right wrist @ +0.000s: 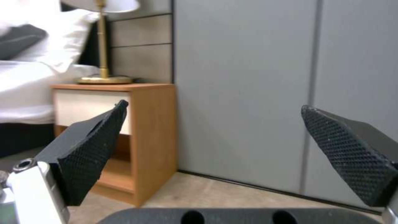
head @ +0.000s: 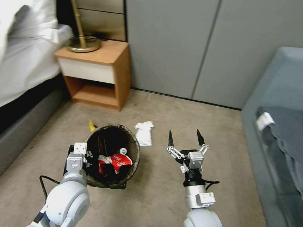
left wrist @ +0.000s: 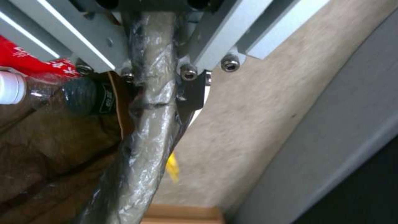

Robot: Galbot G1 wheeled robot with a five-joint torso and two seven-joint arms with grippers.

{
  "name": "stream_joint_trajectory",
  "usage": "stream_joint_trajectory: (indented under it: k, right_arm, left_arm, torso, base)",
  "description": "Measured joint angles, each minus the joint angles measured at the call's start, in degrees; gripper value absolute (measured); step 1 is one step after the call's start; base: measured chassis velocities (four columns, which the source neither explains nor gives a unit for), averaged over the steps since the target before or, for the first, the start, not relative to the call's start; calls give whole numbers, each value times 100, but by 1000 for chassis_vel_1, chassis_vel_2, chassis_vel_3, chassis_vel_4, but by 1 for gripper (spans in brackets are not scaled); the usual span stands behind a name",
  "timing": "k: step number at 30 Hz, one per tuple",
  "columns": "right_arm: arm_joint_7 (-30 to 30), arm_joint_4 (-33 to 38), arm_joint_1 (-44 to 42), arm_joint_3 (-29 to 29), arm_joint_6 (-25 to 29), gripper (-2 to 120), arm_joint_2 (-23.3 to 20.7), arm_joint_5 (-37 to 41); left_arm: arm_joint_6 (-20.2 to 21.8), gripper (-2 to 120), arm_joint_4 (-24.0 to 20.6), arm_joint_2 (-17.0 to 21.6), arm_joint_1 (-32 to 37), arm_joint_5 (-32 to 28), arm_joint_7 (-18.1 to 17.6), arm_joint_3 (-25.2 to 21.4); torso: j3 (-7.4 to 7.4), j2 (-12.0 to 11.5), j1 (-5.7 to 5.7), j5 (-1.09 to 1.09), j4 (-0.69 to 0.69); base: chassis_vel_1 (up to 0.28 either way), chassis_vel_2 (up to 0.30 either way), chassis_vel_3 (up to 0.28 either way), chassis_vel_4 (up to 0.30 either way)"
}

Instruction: Pick up the trash bin, then pick up the garbage from the floor and place it into the trash bin.

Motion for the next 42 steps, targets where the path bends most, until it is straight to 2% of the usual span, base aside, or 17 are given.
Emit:
stream_joint_trajectory:
  k: [13,19,42]
  right_arm:
    - [-14,1,14,-31,-29,100,-24,1]
    - [-16,3,9,-35,-37,100,-21,10]
    - [-4,-28,47,-98,-131,100,-3,41]
  left_arm:
    - [-92,0,58,-35,-2,90,2,23]
    - [-105,0,62,-21,-22,89,20,29]
    - [-103,0,56,-42,-36,62,12,23]
  torso:
    - [0,0,0,0,3]
    - [0,0,0,0,-2]
    - [0,0,0,0,0]
  base:
    - [113,115,118,106]
    - [0,0,0,0]
    - [0,0,0,0]
